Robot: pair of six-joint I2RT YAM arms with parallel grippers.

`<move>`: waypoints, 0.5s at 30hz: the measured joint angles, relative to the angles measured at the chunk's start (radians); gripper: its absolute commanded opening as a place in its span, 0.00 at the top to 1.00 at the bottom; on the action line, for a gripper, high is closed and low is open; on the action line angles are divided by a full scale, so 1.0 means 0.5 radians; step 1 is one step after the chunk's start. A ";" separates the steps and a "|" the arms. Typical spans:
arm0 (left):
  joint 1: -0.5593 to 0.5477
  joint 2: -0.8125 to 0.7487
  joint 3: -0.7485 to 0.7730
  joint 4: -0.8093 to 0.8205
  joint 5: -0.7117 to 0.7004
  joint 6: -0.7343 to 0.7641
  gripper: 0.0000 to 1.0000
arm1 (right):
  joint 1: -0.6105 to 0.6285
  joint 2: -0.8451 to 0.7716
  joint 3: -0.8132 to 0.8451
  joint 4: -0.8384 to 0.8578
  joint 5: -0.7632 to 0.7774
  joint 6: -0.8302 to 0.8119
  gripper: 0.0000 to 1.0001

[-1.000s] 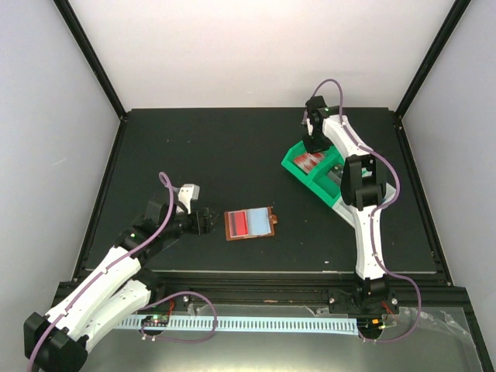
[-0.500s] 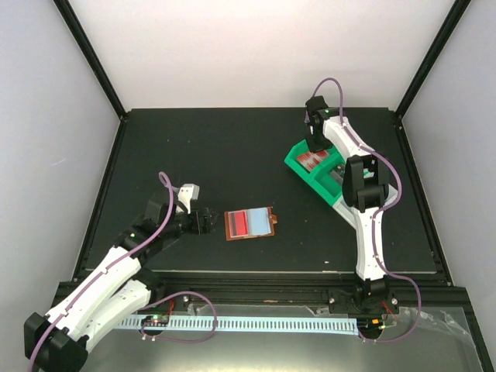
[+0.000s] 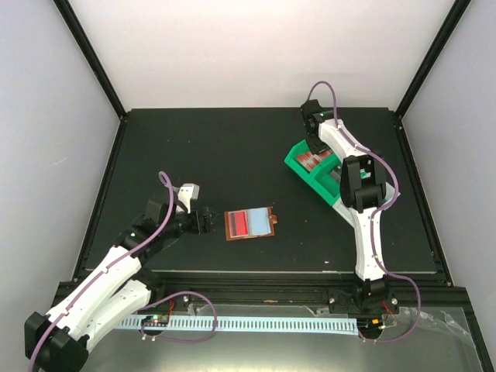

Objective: Put the credit cards into the card holder
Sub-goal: Pick up the credit card from the storage box.

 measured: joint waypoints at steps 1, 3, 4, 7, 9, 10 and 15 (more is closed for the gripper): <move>0.000 0.000 0.000 0.000 0.000 0.000 0.20 | 0.003 0.004 -0.007 0.005 0.014 -0.006 0.79; 0.000 0.000 0.000 0.001 0.002 0.000 0.20 | 0.010 0.012 -0.018 0.009 0.032 -0.026 0.77; 0.000 0.000 0.000 0.002 0.003 0.000 0.20 | 0.013 0.018 -0.021 0.012 0.040 -0.036 0.76; 0.001 0.000 0.000 0.002 0.005 0.000 0.20 | 0.018 0.029 -0.024 0.025 0.054 -0.066 0.73; 0.001 0.000 0.000 0.002 0.005 0.000 0.20 | 0.024 0.031 -0.024 0.037 0.063 -0.081 0.73; 0.002 0.000 0.000 0.002 0.005 0.000 0.20 | 0.026 0.031 -0.024 0.043 0.063 -0.088 0.73; 0.002 0.000 0.000 0.002 0.005 0.000 0.20 | 0.035 0.034 -0.024 0.072 0.063 -0.118 0.77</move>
